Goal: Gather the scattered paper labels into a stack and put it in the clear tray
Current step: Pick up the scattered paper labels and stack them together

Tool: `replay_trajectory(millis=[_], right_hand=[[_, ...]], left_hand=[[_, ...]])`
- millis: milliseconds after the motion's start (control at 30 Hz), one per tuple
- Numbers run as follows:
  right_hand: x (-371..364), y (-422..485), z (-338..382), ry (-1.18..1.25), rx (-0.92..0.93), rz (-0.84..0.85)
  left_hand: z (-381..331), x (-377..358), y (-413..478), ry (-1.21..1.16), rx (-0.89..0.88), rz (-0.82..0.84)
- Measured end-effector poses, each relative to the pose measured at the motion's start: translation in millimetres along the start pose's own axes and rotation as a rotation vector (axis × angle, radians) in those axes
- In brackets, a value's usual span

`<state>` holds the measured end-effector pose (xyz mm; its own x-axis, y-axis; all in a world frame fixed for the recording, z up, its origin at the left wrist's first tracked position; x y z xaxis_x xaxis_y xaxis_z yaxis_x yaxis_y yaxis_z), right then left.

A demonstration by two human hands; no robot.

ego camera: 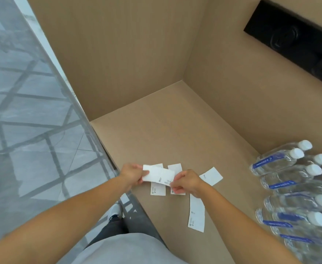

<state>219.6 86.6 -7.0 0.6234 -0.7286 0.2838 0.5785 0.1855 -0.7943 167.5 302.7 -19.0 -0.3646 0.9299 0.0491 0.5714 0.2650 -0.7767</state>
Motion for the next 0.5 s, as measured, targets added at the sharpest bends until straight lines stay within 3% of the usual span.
replay_trajectory(millis=[267, 500], right_hand=[[-77.0, -9.2, -35.4, 0.556, -0.235, 0.171], [-94.5, -15.0, -33.3, 0.744, -0.320, 0.229]], left_hand=[[-46.5, -32.6, 27.0, 0.473, -0.303, 0.015], [-53.7, -46.0, 38.6, 0.772, -0.396, 0.124]])
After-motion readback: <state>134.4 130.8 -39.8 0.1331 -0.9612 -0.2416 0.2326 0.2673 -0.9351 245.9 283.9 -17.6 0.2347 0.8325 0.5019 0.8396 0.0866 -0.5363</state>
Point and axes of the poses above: each hand's wrist, its own y-axis towards the middle knuckle, its own x-axis out of the back of the hand, z = x × y, the point moved 5 cm from there along y, towards the middle knuckle, and after that the axes turned 7 degrees about -y, right-handed, at the moved point
